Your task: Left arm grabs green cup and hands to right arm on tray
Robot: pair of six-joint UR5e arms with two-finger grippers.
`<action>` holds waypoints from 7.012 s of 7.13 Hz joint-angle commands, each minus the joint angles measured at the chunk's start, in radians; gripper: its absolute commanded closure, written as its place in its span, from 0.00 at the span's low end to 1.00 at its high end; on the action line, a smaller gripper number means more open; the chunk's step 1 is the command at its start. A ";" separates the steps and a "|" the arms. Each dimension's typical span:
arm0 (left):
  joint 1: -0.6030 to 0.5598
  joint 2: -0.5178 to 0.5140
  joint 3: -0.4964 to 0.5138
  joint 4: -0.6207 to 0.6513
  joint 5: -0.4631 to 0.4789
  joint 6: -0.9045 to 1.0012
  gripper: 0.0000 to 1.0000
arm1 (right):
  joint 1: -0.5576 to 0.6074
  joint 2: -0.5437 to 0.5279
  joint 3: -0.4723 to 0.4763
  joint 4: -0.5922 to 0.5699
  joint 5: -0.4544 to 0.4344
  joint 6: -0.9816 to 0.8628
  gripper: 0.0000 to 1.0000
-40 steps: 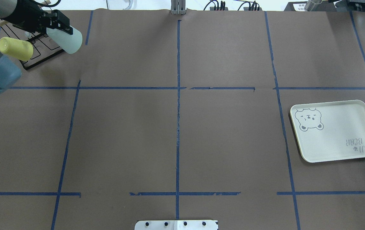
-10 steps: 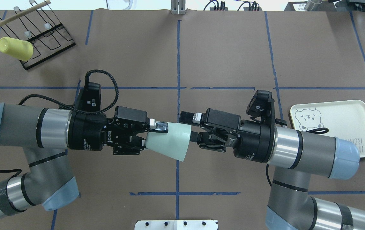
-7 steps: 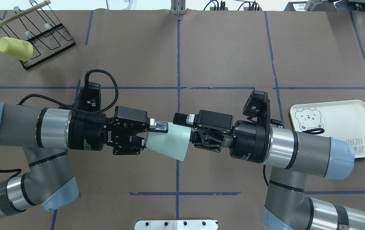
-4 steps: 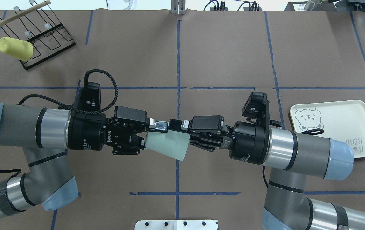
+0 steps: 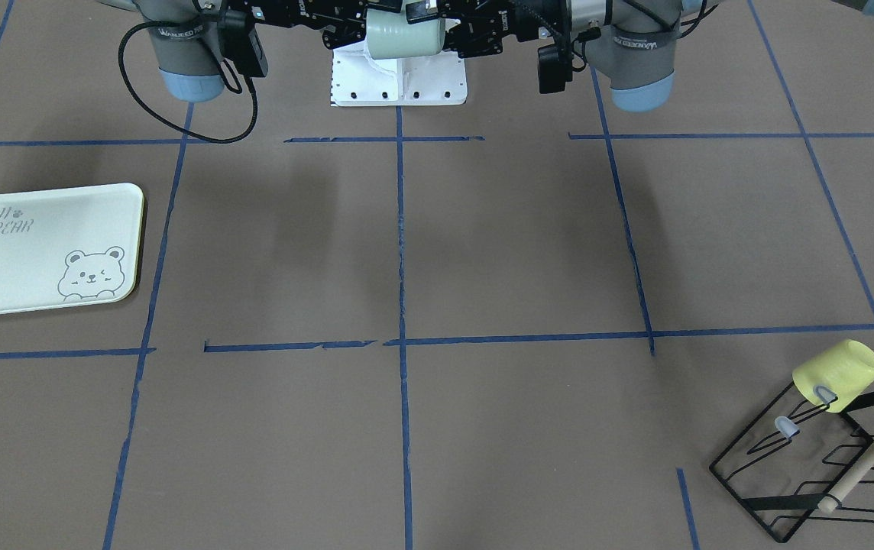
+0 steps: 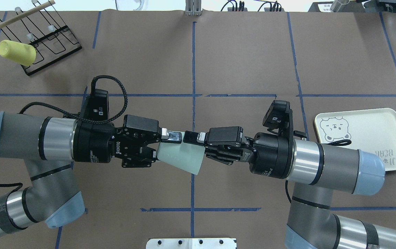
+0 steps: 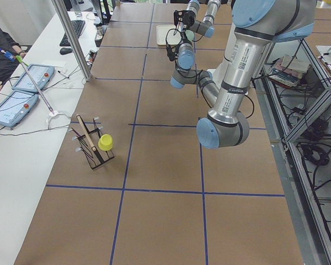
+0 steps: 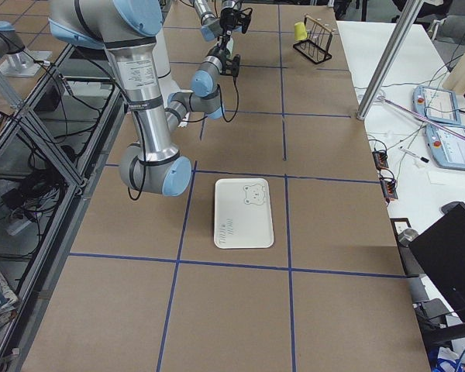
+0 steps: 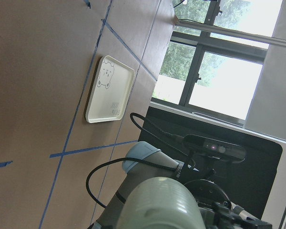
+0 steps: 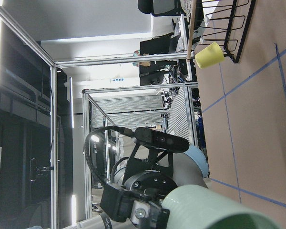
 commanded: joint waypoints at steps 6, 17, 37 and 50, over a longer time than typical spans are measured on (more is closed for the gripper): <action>0.000 -0.002 0.000 0.000 0.007 0.000 0.54 | -0.010 -0.010 -0.004 0.001 0.001 -0.002 0.70; -0.092 -0.006 0.107 0.052 0.120 0.035 0.00 | -0.012 -0.023 0.004 -0.002 0.002 -0.003 1.00; -1.123 0.685 -0.136 1.709 -0.341 2.329 0.00 | 0.837 -0.454 0.197 -1.595 0.734 -1.528 1.00; -1.123 0.684 -0.129 1.709 -0.378 2.298 0.00 | 0.571 -0.482 -0.013 -1.234 0.470 -1.230 0.00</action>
